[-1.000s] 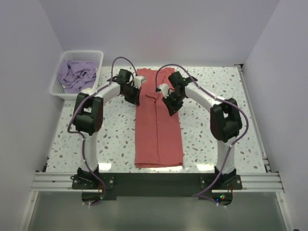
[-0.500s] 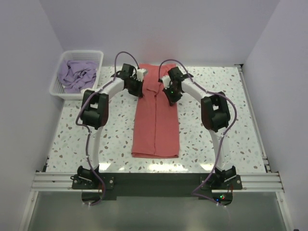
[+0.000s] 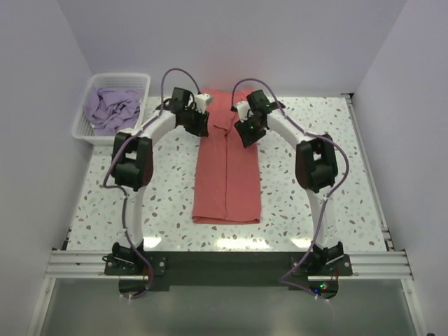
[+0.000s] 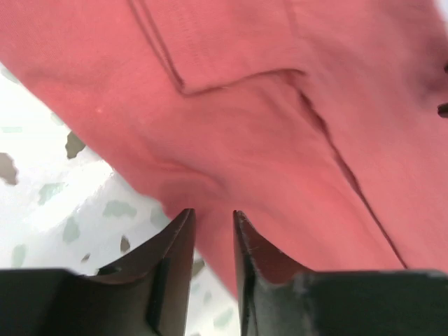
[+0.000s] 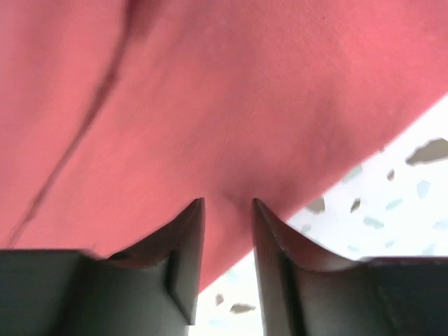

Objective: Fold and stack the t-shirts
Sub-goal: Fold the tshirt

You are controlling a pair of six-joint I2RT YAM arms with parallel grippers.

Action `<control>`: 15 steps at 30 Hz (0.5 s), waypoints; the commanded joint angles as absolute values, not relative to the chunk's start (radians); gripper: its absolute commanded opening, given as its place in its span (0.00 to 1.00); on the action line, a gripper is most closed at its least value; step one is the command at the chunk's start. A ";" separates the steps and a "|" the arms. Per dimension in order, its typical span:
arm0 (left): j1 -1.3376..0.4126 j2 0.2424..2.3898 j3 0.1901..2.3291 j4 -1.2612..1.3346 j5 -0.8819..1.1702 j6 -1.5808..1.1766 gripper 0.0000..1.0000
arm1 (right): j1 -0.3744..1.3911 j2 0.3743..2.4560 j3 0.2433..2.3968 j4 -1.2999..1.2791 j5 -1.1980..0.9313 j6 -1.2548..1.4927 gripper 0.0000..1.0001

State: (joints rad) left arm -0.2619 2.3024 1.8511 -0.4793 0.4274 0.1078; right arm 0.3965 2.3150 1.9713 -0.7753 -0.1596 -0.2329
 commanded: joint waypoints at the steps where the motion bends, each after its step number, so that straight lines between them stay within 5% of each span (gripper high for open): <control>1: -0.253 2.018 1.816 -0.365 0.494 0.182 0.39 | 0.393 2.067 1.980 -0.770 -0.247 -0.279 0.48; 4: -0.250 1.853 1.755 -0.350 0.515 0.254 0.56 | 0.394 1.918 1.973 -0.779 -0.288 -0.334 0.61; 7: -0.244 1.674 1.648 -0.301 0.555 0.327 1.00 | 0.397 1.774 1.934 -0.762 -0.330 -0.405 0.83; 9: -0.245 1.541 1.538 -0.255 0.587 0.359 1.00 | 0.396 1.657 1.864 -0.712 -0.376 -0.433 0.99; 15: -0.250 1.307 1.281 -0.239 0.702 0.501 1.00 | 0.400 1.341 1.522 -0.578 -0.562 -0.581 0.99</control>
State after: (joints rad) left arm -0.2501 1.3121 1.3773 -0.2016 0.5854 0.3435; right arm 0.3973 1.3888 1.6779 -0.5999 -0.4126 -0.4484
